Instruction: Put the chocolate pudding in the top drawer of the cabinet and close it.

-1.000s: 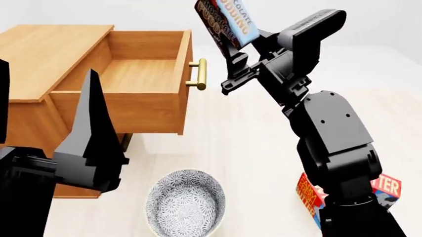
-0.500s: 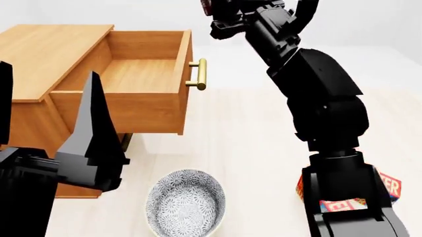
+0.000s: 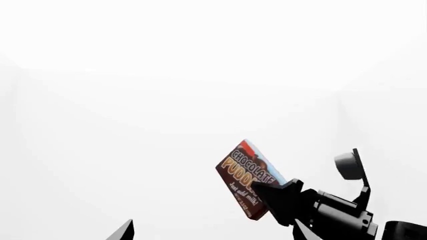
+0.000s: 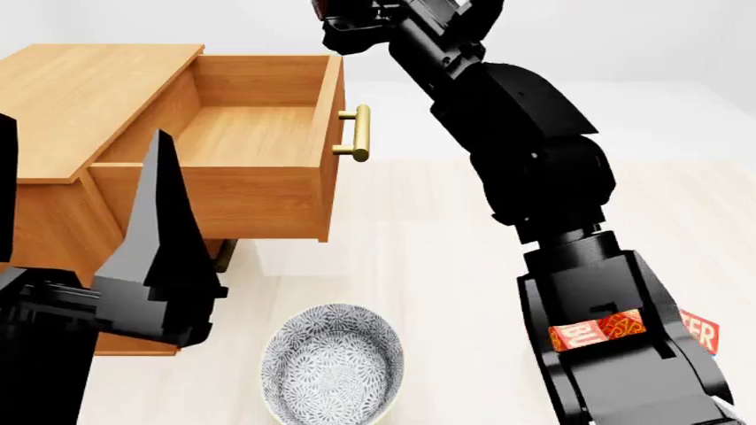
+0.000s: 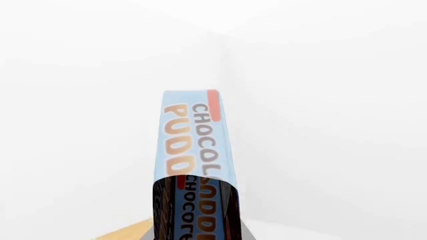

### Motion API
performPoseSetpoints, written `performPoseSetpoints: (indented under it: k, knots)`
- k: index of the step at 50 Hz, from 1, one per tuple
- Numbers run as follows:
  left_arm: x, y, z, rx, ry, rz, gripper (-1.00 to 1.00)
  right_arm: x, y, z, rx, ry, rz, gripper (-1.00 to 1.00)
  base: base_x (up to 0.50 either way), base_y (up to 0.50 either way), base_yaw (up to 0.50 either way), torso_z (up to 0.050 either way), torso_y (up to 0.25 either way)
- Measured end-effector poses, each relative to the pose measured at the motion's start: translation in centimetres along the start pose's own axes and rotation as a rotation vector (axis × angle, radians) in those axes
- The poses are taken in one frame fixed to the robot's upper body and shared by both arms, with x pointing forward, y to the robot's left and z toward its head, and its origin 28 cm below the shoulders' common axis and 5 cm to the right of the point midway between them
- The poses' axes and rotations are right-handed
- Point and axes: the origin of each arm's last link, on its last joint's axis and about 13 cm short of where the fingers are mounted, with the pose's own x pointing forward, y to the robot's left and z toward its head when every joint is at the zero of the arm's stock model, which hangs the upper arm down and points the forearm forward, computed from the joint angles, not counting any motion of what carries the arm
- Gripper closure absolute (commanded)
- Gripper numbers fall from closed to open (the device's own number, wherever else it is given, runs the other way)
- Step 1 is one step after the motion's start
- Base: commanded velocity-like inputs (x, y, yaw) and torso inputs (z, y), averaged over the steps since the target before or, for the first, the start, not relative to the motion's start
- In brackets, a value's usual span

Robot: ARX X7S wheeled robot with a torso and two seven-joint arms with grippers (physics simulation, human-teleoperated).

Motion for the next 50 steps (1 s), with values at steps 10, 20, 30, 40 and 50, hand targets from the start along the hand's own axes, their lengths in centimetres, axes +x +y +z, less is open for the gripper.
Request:
performPoseSetpoints:
  k: [10, 20, 30, 40, 50]
  knots:
    - [0.0, 0.1, 0.0, 0.000, -0.002, 0.001, -1.00, 1.3, 0.5, -0.8, -0.008, 0.054, 0.025, 1.00, 0.00, 0.00, 0.00, 0.000, 0.000]
    - [0.0, 0.2, 0.1, 0.002, -0.003, 0.004, -1.00, 2.6, 1.2, -1.3, -0.031, 0.128, 0.054, 1.00, 0.00, 0.00, 0.00, 0.000, 0.000]
    - [-0.1, 0.4, 0.1, 0.004, -0.004, 0.011, -1.00, 3.4, 1.8, -1.5, -0.071, 0.203, 0.067, 1.00, 0.00, 0.00, 0.00, 0.000, 0.000]
    - [-0.3, 0.5, 0.1, 0.003, -0.004, 0.016, -1.00, 3.4, 1.8, -1.5, -0.123, 0.261, 0.045, 1.00, 0.00, 0.00, 0.00, 0.000, 0.000]
    - [-0.4, 0.6, 0.2, 0.002, -0.005, 0.020, -1.00, 3.4, 2.2, -1.6, -0.152, 0.327, 0.039, 1.00, 0.00, 0.00, 0.00, 0.000, 0.002]
